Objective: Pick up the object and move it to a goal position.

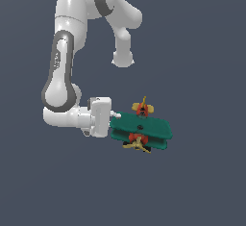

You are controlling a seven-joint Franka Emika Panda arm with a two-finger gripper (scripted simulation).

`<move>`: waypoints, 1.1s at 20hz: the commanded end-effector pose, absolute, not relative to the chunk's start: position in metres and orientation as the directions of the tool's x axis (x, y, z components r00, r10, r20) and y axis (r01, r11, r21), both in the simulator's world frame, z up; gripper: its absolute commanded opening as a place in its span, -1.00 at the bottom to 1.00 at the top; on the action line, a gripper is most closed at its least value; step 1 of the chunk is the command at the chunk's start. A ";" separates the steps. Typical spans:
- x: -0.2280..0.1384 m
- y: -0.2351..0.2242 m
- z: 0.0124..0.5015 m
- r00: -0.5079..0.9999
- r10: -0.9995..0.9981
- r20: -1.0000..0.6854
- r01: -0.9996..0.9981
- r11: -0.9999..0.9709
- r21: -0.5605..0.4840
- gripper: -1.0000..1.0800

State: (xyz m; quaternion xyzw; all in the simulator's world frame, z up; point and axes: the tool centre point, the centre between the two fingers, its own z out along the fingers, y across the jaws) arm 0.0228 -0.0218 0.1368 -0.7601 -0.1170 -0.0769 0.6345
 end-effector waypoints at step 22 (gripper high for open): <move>-0.041 -0.058 0.258 0.961 0.072 0.267 0.275 -0.160 -0.948 -1.00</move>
